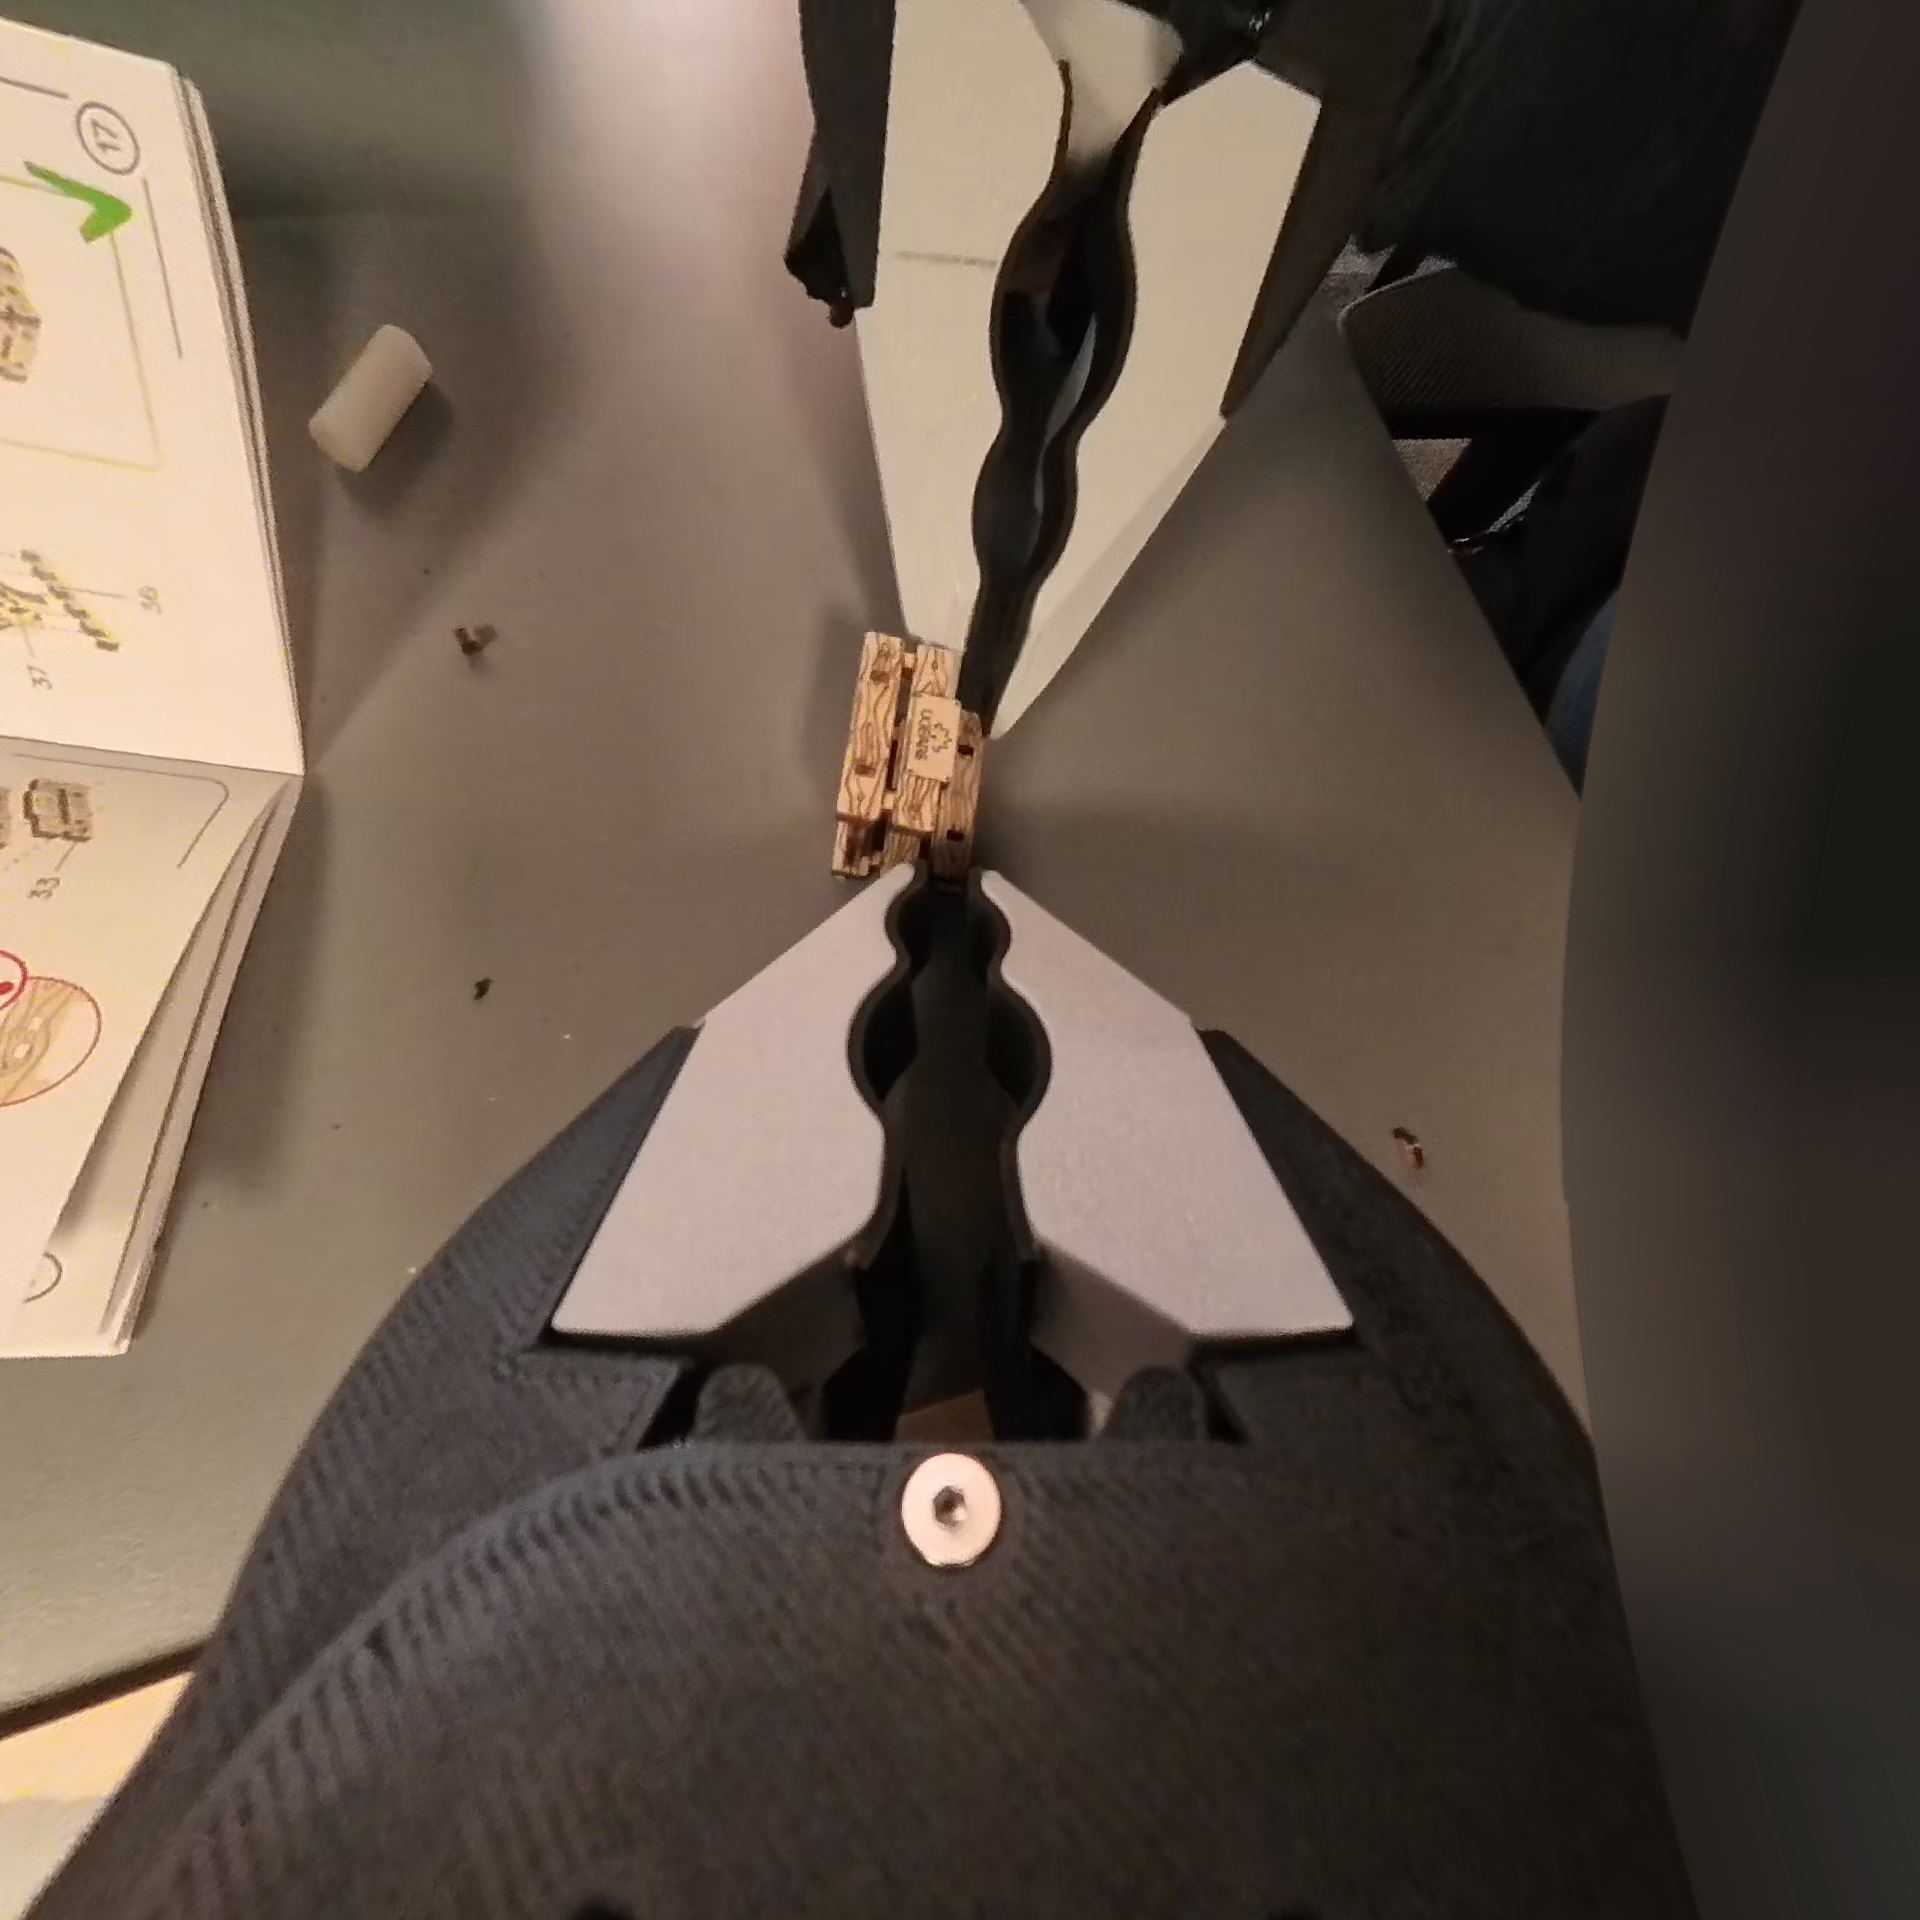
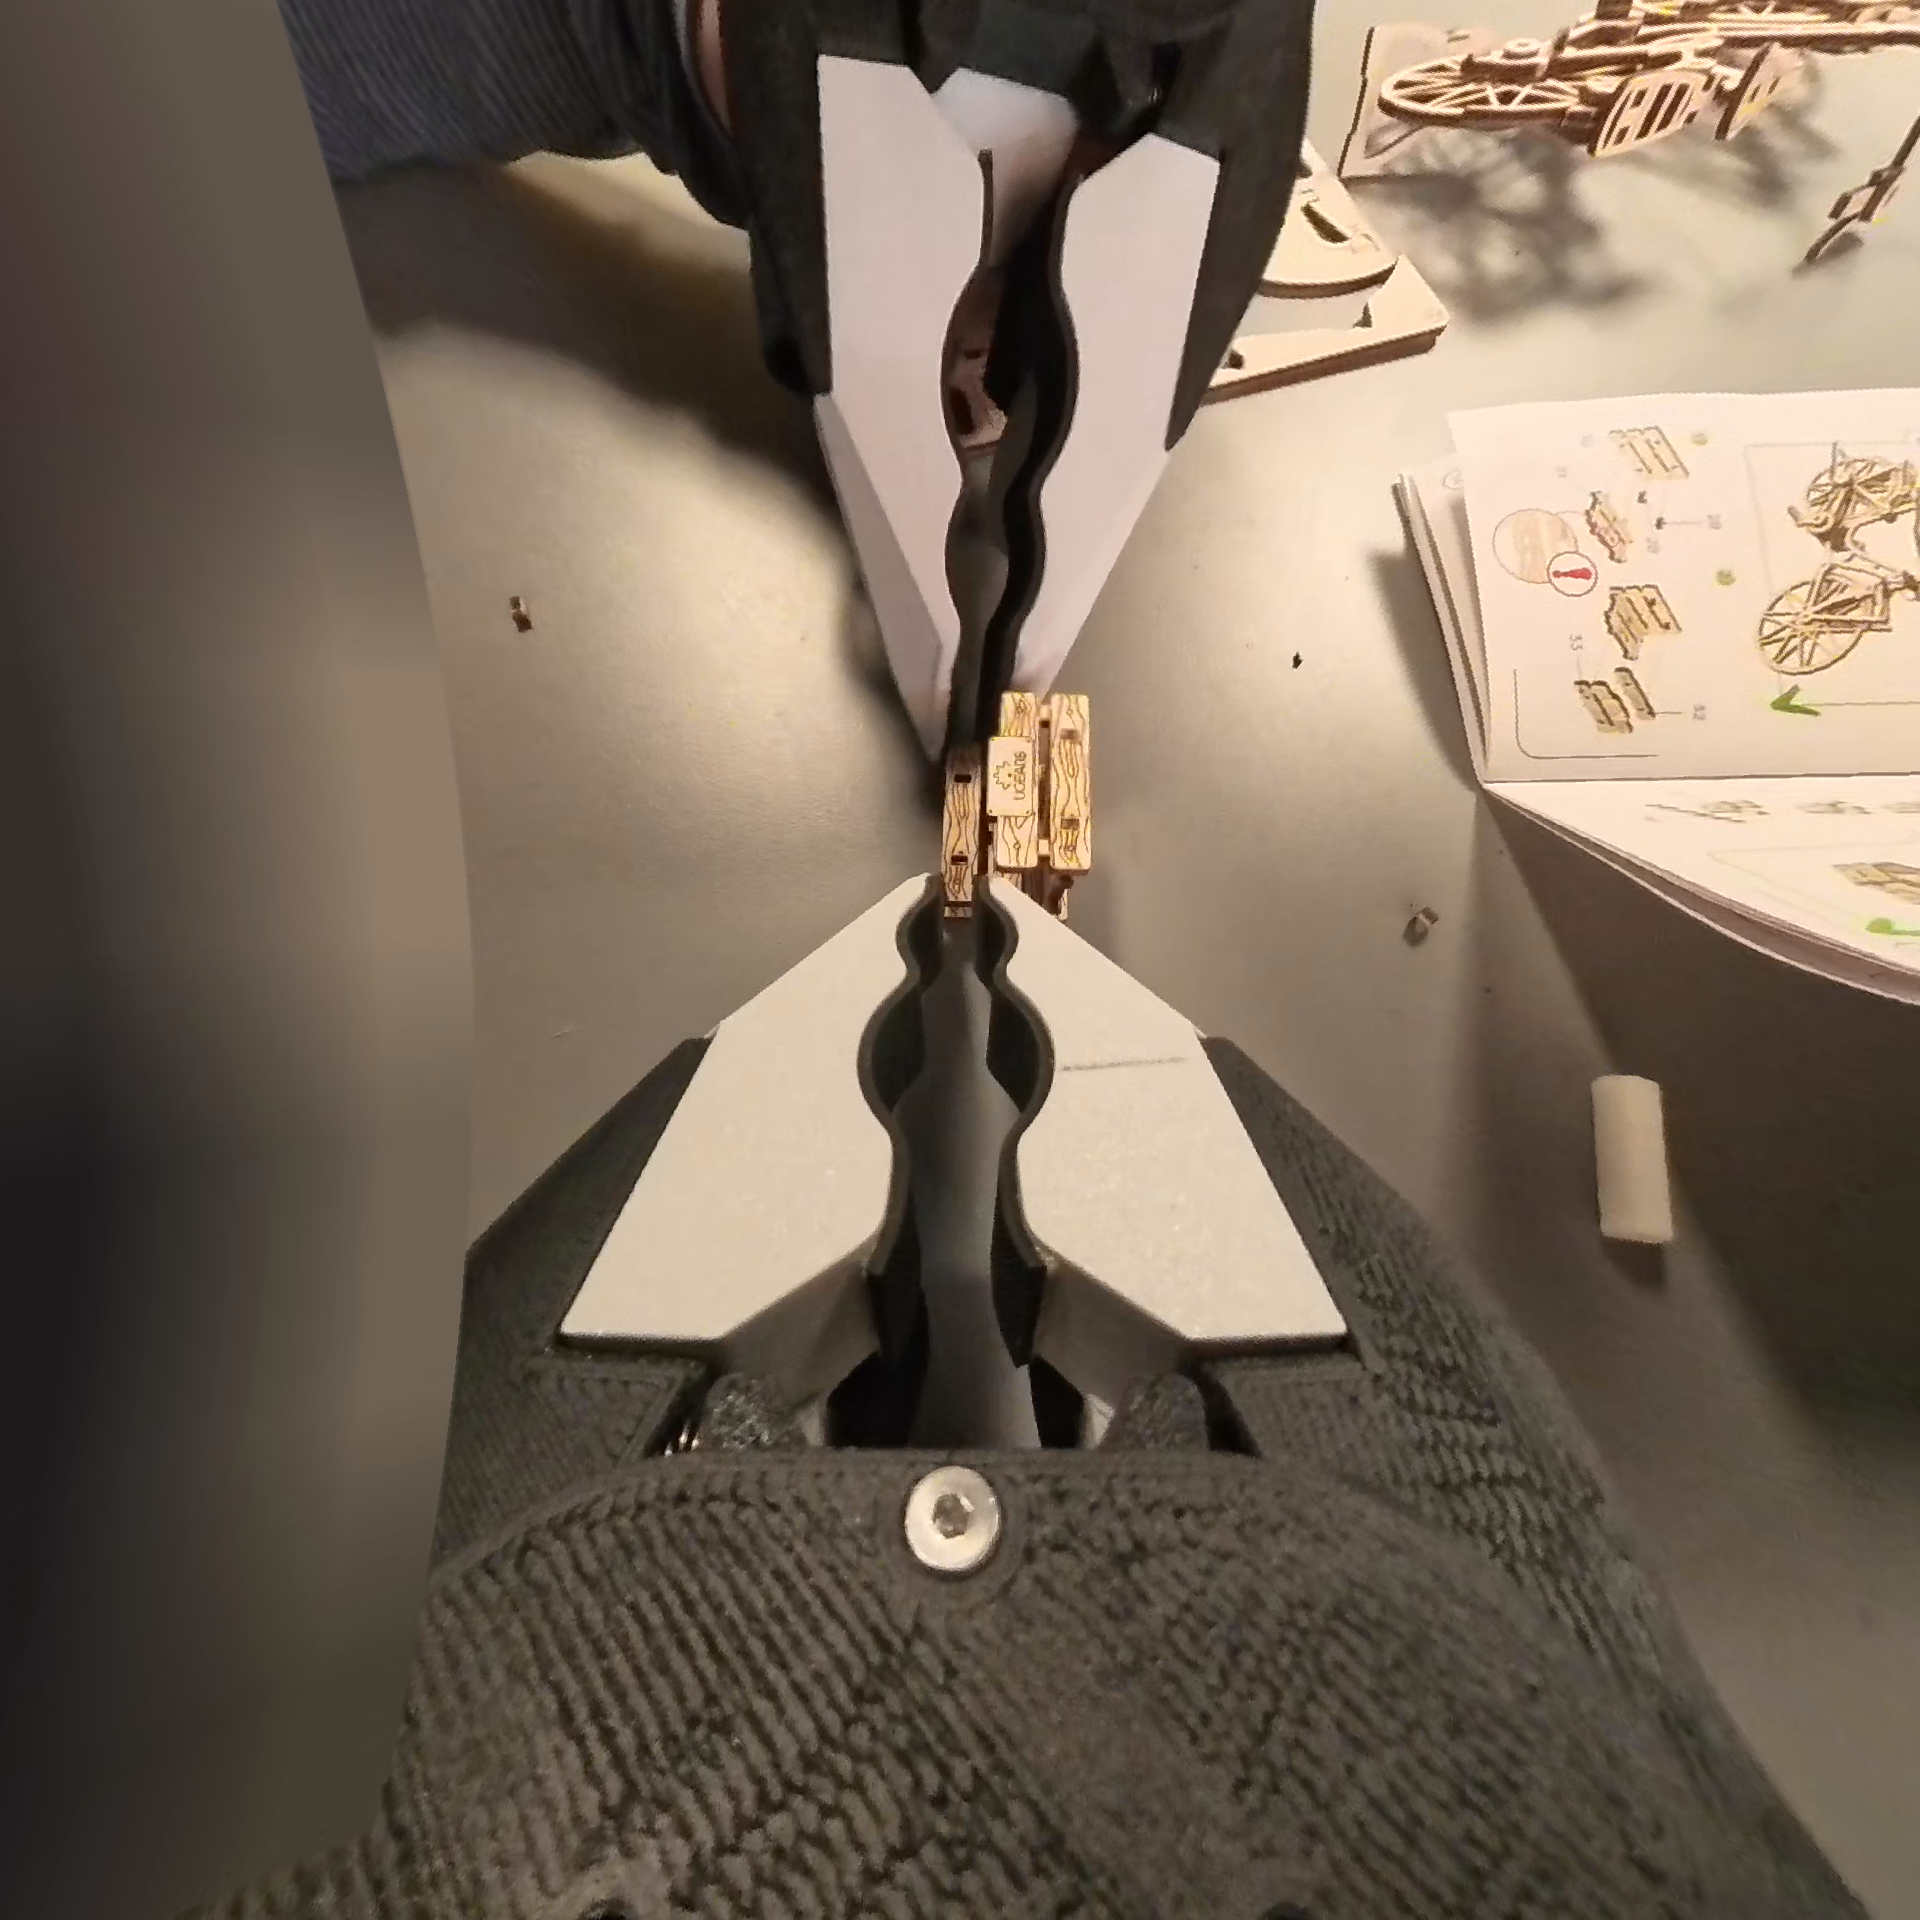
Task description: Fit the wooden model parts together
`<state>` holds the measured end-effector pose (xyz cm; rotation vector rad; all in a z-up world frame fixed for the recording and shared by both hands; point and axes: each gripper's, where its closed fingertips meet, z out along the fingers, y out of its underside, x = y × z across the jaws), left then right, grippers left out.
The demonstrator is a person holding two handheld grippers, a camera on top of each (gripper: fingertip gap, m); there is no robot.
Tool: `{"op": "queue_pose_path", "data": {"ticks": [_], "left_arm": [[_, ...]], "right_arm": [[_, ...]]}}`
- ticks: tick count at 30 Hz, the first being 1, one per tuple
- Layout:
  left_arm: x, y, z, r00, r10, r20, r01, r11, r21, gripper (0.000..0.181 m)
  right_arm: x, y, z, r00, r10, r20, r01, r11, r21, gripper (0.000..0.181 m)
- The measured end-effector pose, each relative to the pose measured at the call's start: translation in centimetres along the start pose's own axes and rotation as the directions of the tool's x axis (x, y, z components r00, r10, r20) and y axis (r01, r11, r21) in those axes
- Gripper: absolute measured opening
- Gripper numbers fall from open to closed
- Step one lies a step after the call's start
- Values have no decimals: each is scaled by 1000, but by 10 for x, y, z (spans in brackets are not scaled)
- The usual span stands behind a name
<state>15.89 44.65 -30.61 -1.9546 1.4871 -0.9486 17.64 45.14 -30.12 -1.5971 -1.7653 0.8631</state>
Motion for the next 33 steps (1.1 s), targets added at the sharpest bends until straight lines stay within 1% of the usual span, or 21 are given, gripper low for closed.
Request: {"op": "queue_pose_path", "data": {"ticks": [4, 8, 10, 11, 13, 15, 16, 18, 20, 22, 28, 33], "left_arm": [[-1, 0, 0, 1000, -11, -4, 11, 1000, -1, 5], [0, 0, 0, 998, -49, -35, 49, 999, 0, 5], [0, 0, 0, 997, -61, -44, 61, 998, 0, 5], [0, 0, 0, 998, -57, -41, 57, 998, 0, 5], [-1, 0, 0, 999, -32, -21, 32, 999, 0, 5], [-1, 1, 0, 1000, 25, 18, -25, 1000, -3, 5], [-1, 1, 0, 998, 59, 38, -59, 998, -7, 5], [-1, 1, 0, 997, 71, 45, -70, 997, -8, 4], [-1, 1, 0, 999, 42, 23, -42, 999, -6, 4], [-1, 1, 0, 1000, 14, 0, -14, 1000, -4, 5], [-1, 1, 0, 1000, 4, -4, -4, 1000, -4, 5], [-2, 1, 0, 999, 27, 27, -27, 1000, -4, 5]], "right_arm": [[-1, 0, 0, 999, 37, -4, -37, 999, -1, 4], [-1, 1, 0, 990, 131, 47, -131, 991, -2, 4], [-1, 1, 0, 989, 139, 53, -139, 990, -3, 4], [-1, 1, 1, 992, 121, 38, -121, 993, -2, 4], [-1, 1, 1, 999, 39, -28, -39, 999, -5, 4], [0, 1, 1, 994, -49, -101, 48, 999, -15, 4], [-1, 1, 1, 992, -55, -114, 53, 998, -17, 4], [-1, 1, 1, 996, 10, -83, -11, 1000, -10, 4], [-1, 1, 1, 995, 98, -22, -98, 995, -3, 4], [0, 1, 1, 989, 146, 18, -146, 989, -1, 4], [0, 1, 1, 991, 133, -5, -133, 991, -1, 4], [2, 1, 1, 990, 139, 21, -139, 990, -2, 4]]}}
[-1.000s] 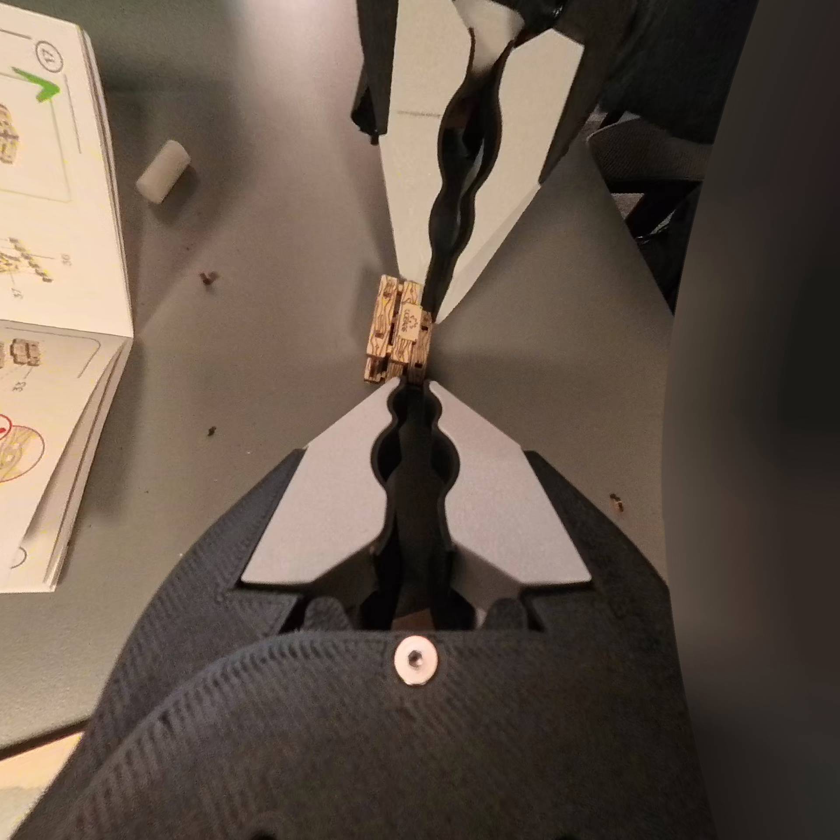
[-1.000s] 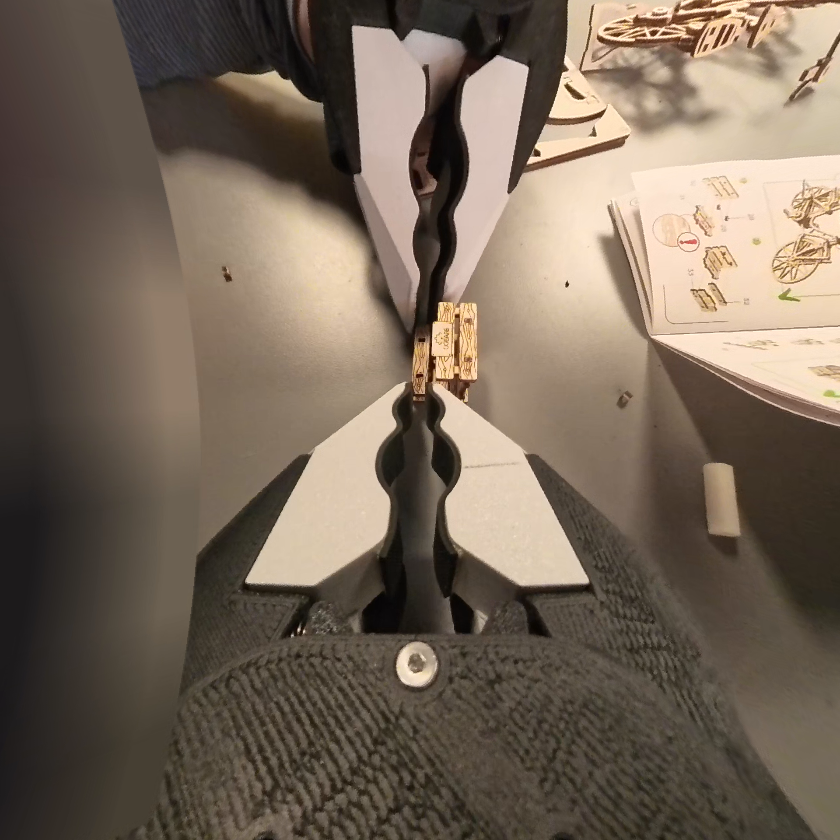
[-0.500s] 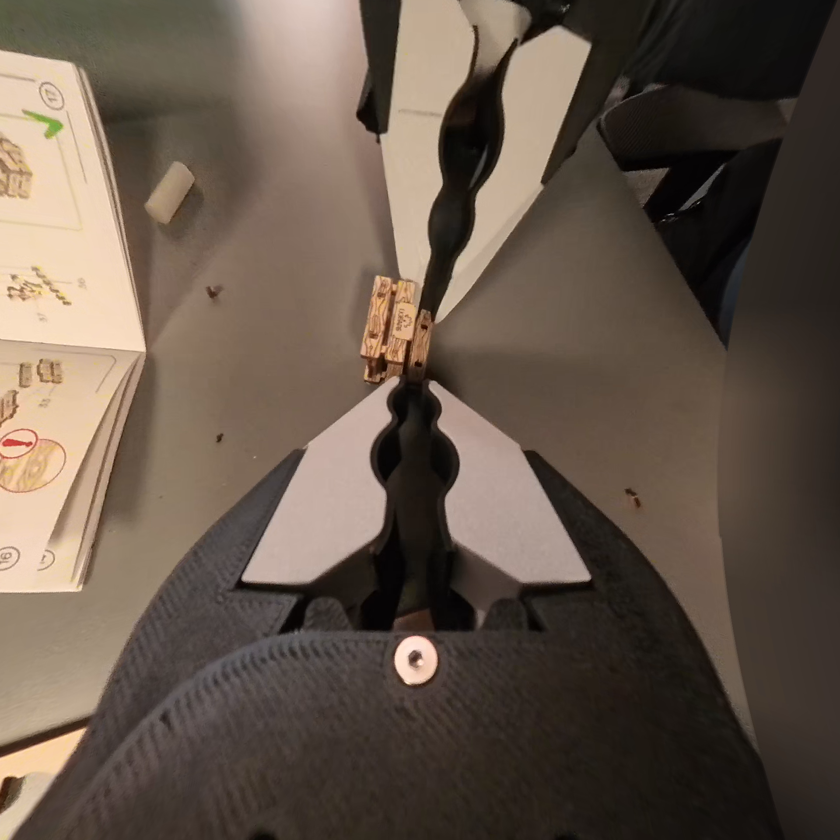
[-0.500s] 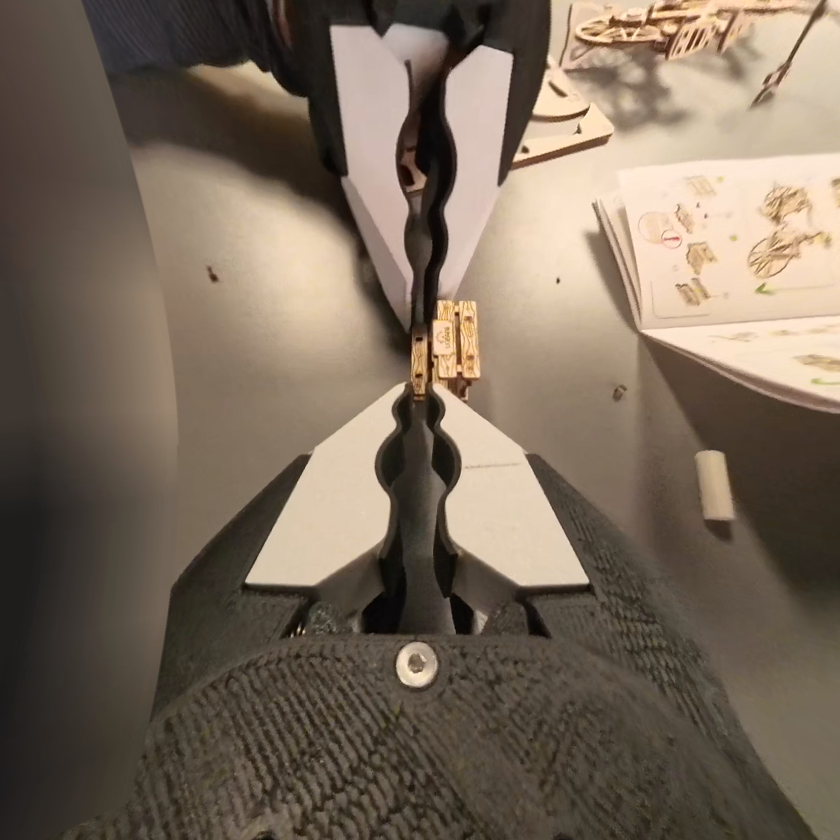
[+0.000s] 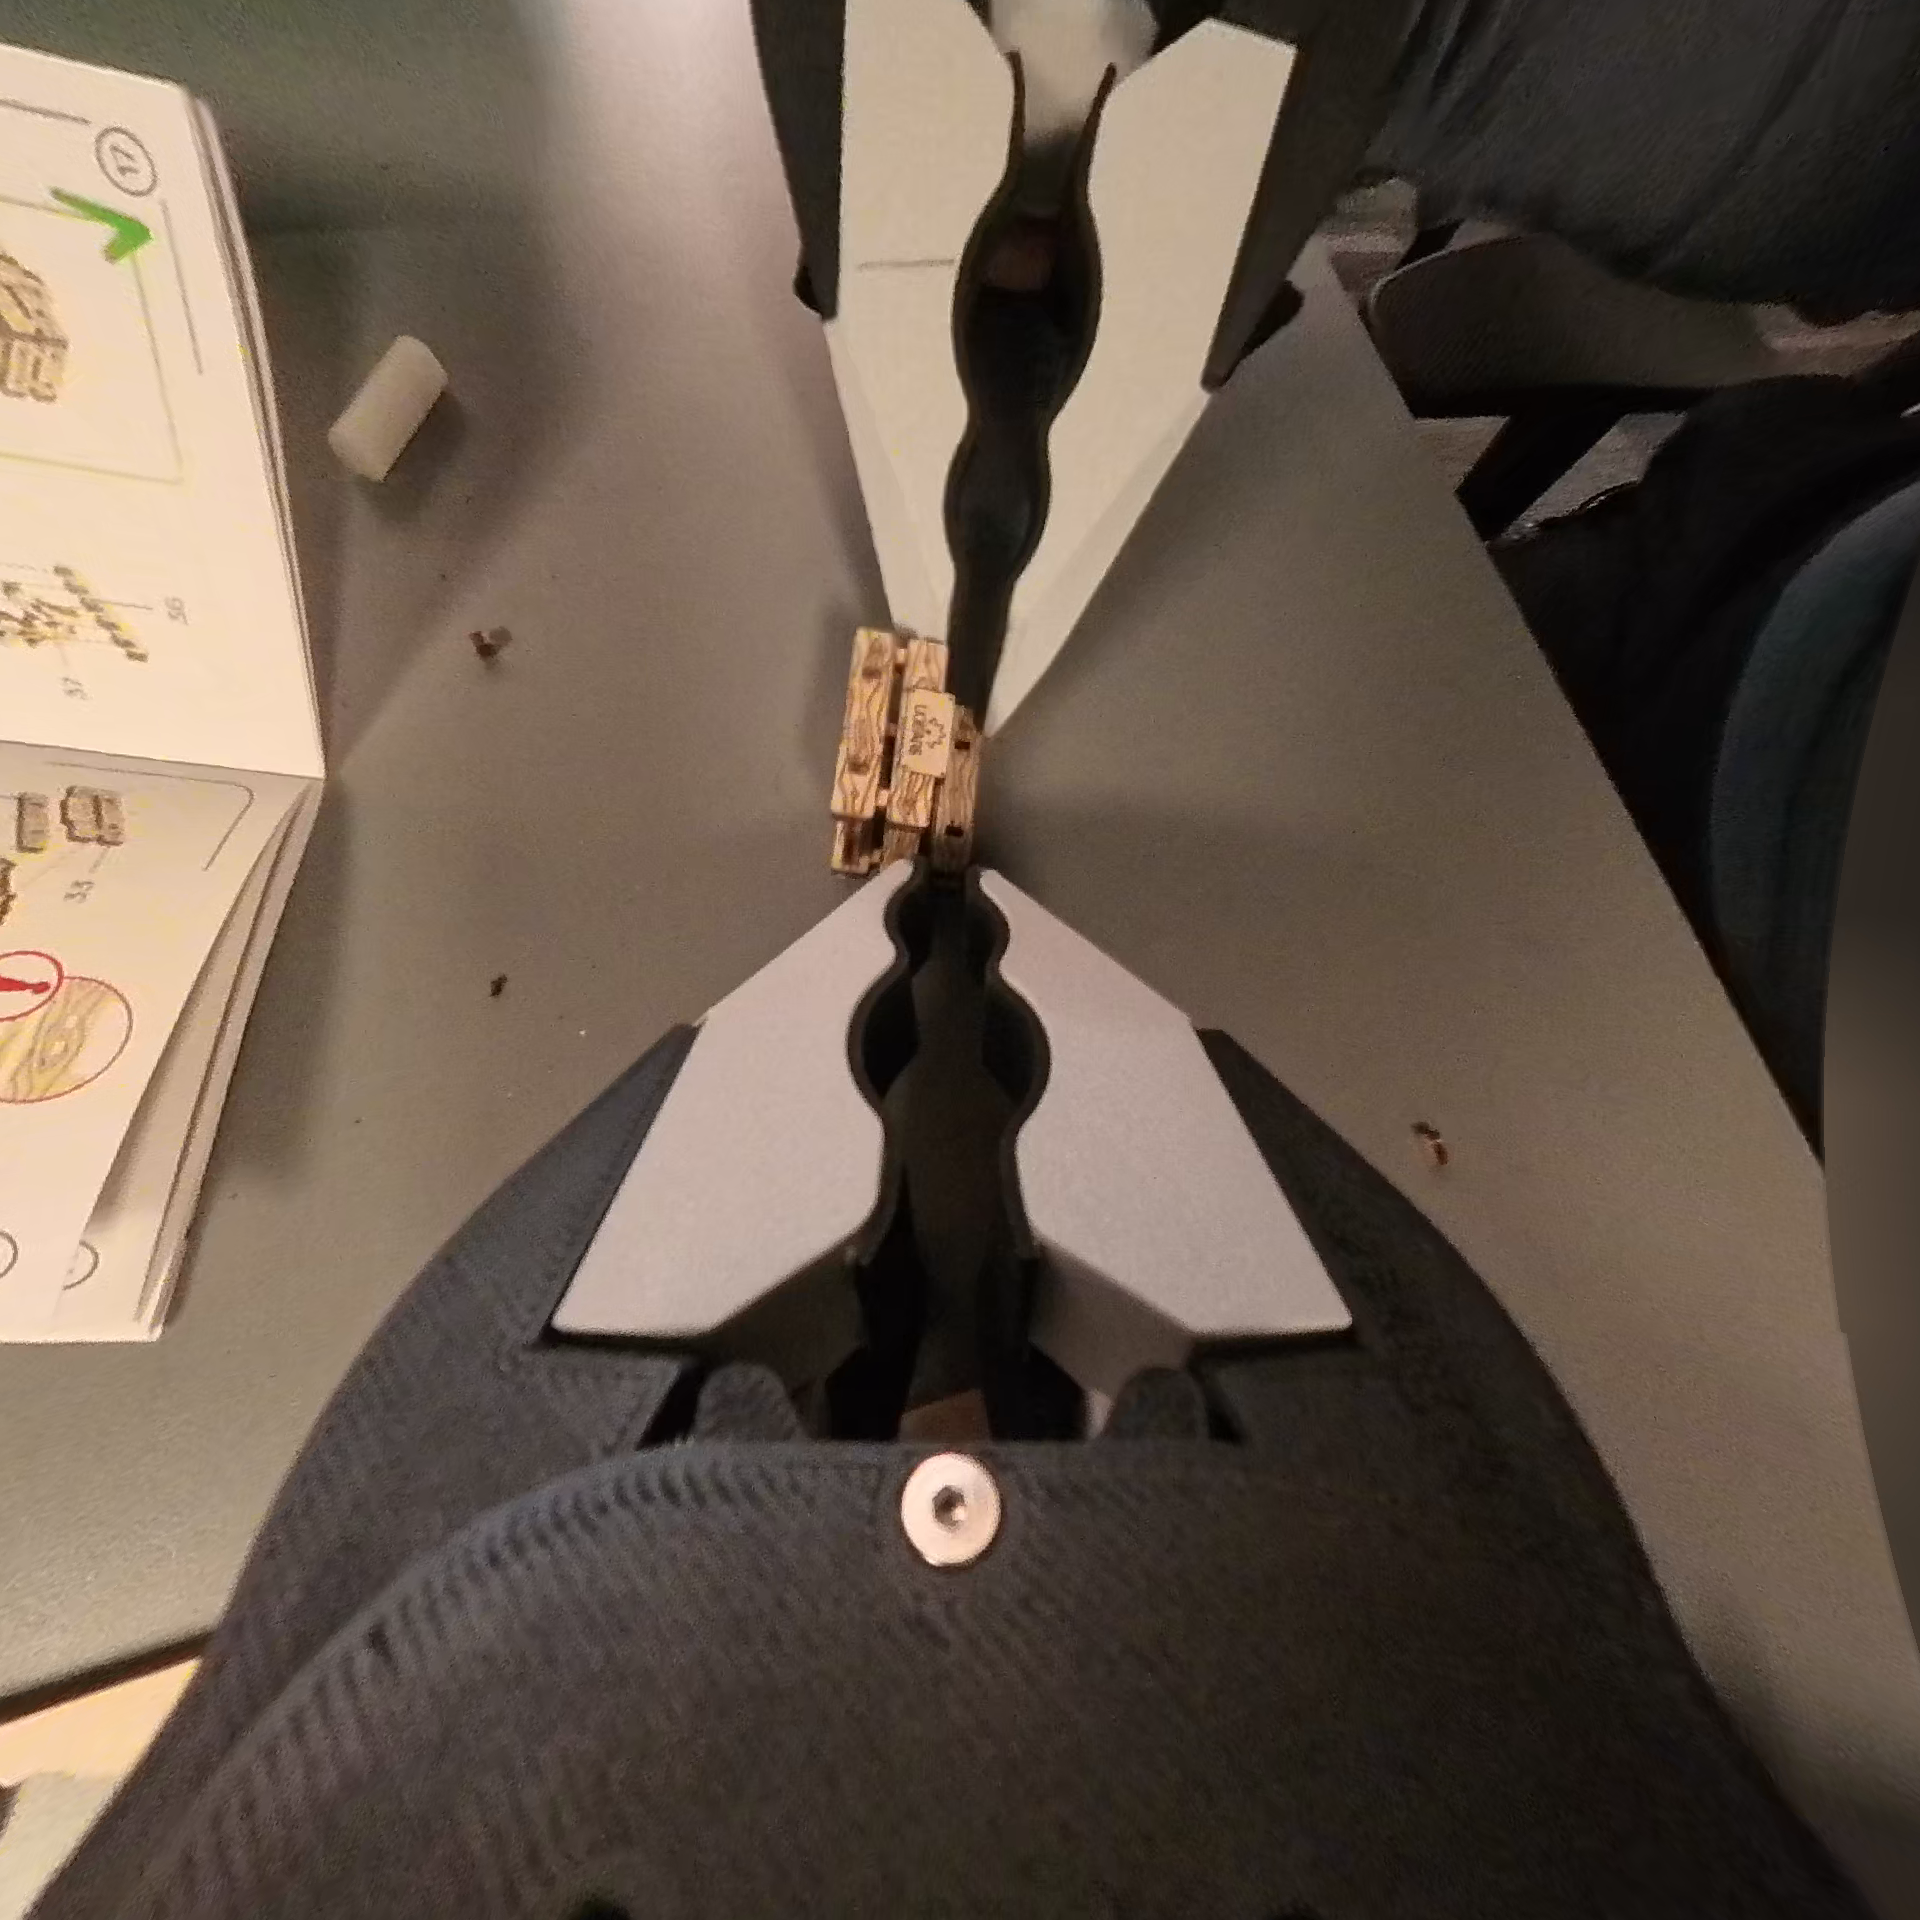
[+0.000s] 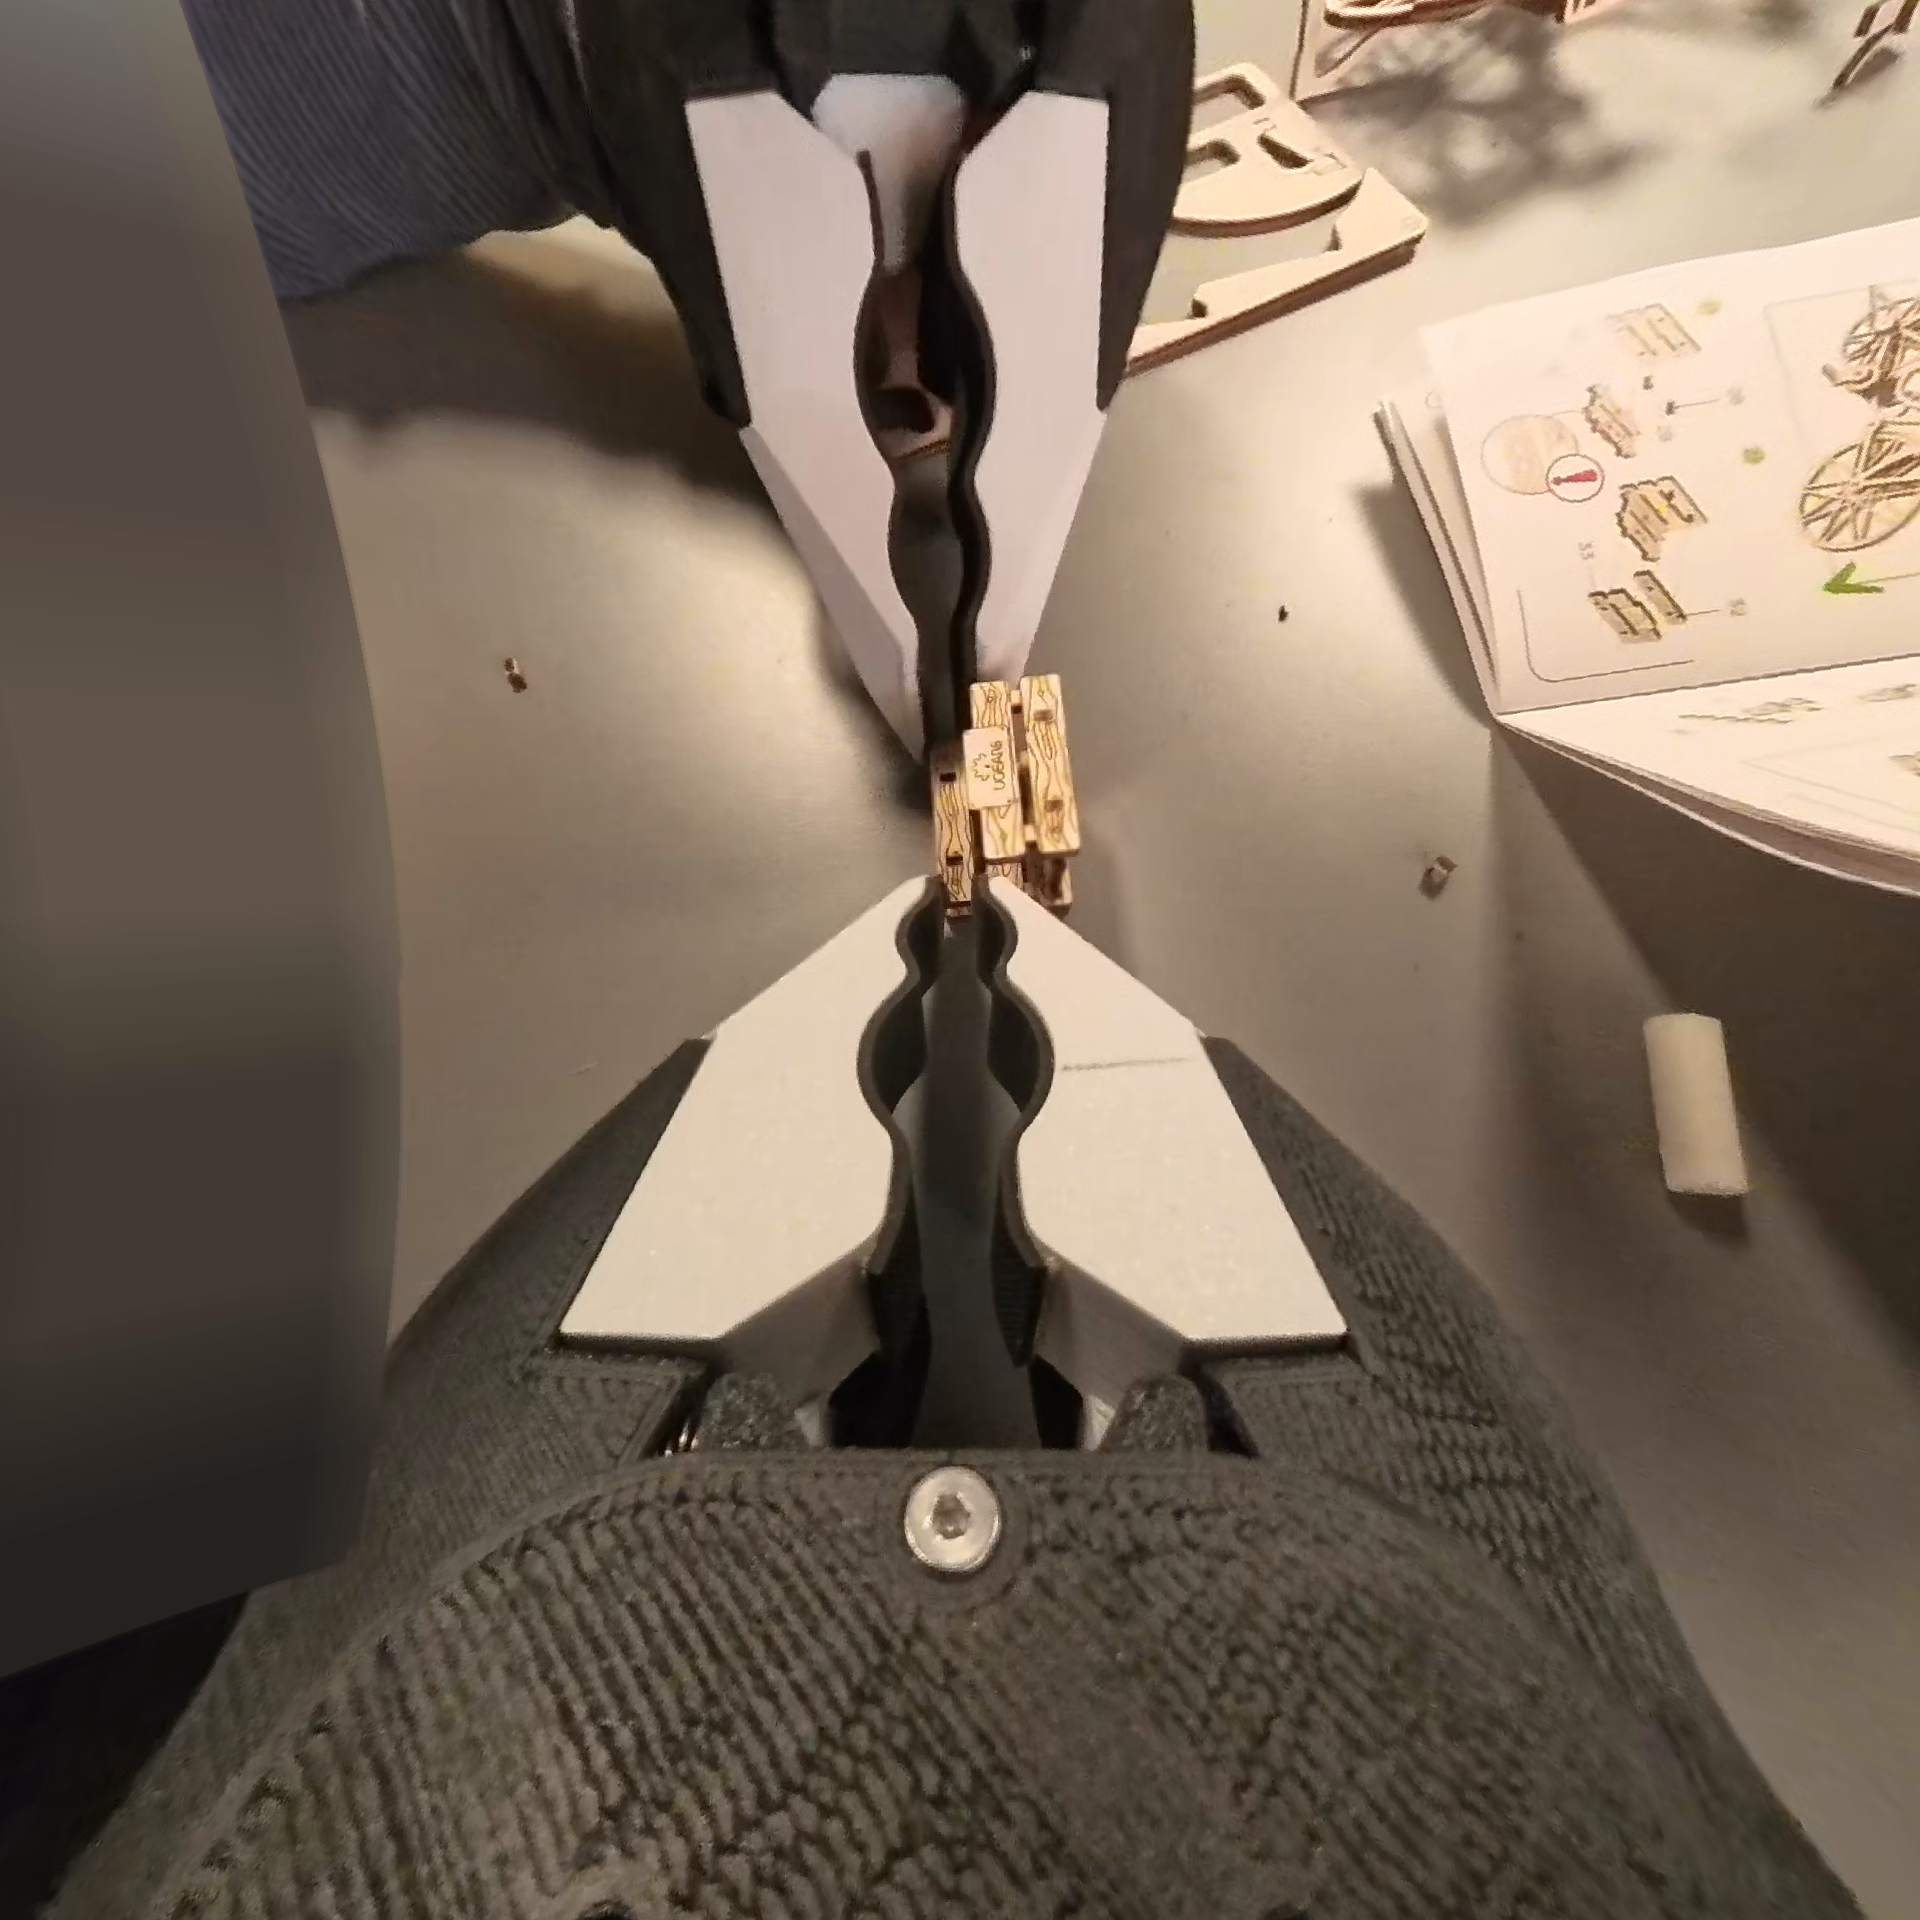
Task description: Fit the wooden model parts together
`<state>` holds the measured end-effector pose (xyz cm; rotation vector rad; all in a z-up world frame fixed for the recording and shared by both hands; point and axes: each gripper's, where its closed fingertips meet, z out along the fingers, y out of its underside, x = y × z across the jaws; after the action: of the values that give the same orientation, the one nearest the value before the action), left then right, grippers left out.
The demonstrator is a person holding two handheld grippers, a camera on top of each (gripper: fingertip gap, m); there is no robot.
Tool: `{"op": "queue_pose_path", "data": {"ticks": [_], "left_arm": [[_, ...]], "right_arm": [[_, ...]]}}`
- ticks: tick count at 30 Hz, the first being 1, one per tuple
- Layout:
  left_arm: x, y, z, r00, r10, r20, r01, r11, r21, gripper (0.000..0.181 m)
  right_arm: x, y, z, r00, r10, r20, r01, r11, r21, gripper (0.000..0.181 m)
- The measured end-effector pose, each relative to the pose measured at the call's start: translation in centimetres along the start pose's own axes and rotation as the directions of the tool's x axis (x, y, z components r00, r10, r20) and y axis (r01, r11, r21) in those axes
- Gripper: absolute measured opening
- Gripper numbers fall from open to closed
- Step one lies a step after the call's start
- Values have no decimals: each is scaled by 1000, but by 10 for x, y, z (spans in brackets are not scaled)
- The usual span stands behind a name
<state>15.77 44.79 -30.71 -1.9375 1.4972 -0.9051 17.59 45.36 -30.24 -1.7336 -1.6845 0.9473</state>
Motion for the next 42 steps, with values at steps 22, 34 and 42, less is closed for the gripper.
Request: {"op": "queue_pose_path", "data": {"ticks": [22, 34, 42], "left_arm": [[-15, 1, -5, 996, 19, 88, -19, 1000, 1, 4], [-15, -5, -16, 995, 1, 96, -9, 996, 85, 11], [-7, -10, -12, 997, 32, 69, -38, 995, 92, 18]], "right_arm": [[13, -4, 5, 999, -38, 4, 38, 999, -9, 4], [11, -3, 6, 999, -42, 5, 42, 999, -23, 4], [11, -3, 6, 999, -47, 0, 47, 999, -22, 4]]}}
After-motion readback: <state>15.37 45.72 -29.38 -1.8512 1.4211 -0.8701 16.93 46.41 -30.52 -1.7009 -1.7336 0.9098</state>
